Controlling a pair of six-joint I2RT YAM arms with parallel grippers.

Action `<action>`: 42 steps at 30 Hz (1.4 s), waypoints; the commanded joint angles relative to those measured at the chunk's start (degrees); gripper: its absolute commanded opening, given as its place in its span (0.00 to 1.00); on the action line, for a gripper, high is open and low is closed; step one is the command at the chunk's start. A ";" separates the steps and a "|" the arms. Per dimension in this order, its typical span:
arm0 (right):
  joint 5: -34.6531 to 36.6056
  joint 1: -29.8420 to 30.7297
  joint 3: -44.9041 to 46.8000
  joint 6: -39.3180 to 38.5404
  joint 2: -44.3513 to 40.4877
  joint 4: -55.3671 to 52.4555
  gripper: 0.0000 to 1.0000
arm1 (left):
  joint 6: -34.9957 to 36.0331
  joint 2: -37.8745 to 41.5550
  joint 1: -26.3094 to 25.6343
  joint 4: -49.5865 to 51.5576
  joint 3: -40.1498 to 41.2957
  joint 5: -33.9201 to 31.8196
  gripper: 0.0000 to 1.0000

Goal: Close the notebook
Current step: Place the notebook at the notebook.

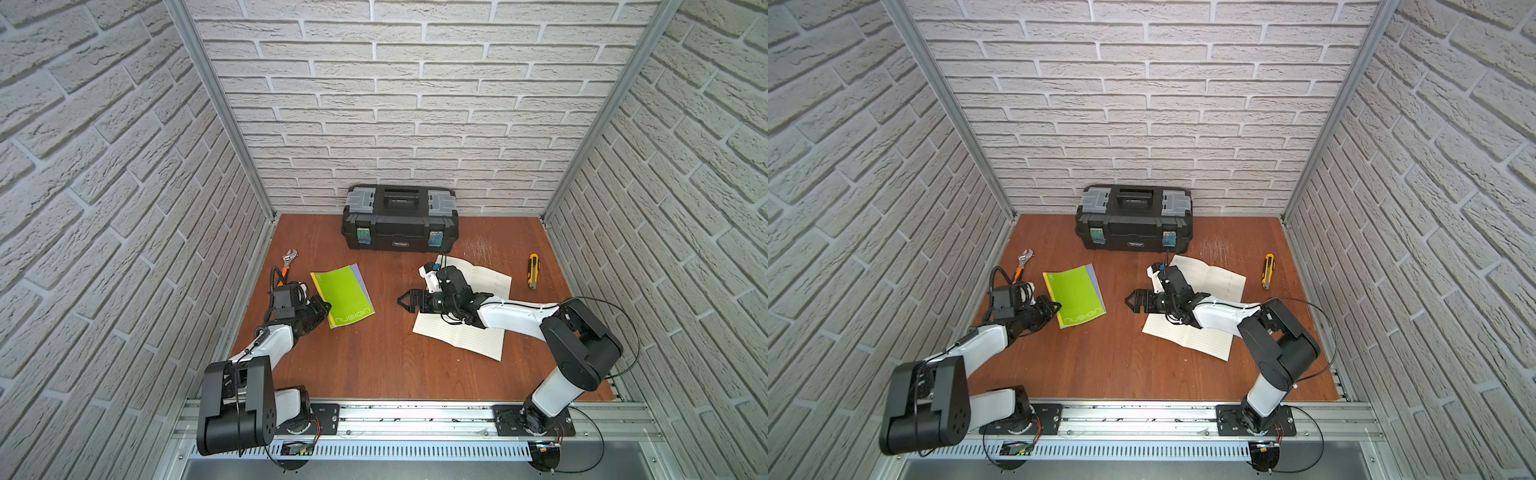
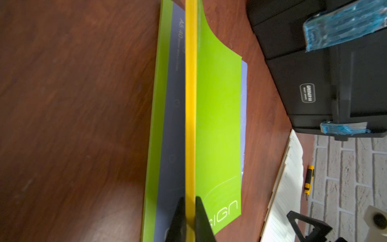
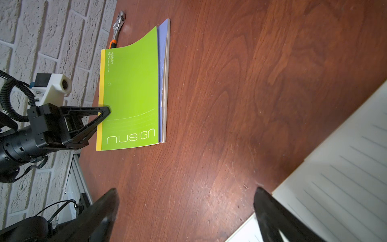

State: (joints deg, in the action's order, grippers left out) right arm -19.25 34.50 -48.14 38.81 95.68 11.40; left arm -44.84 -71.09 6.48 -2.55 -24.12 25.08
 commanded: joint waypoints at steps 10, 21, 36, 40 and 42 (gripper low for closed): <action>-0.37 0.30 0.98 0.38 -0.05 2.44 1.00 | 2.45 1.37 -0.67 -2.95 0.67 -1.55 0.00; -0.71 0.28 0.96 0.83 0.65 3.28 1.00 | 5.98 -3.16 -3.82 -1.16 -4.00 0.59 0.00; -1.06 0.30 0.23 0.40 1.14 2.84 1.00 | 8.63 -5.75 -4.07 6.43 -7.52 -3.93 0.00; -1.23 0.33 -0.13 0.31 1.26 2.59 1.00 | 9.25 -5.30 -4.17 9.55 -8.34 -6.45 0.21; -1.26 0.30 -0.28 0.35 1.35 2.51 1.00 | 9.40 -4.96 -4.15 10.45 -8.57 -7.43 0.42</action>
State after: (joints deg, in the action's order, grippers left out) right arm -19.66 34.50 -48.10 39.22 96.29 12.43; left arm -37.17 -77.14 2.55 5.15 -31.66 20.32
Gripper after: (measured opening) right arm 0.997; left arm 0.364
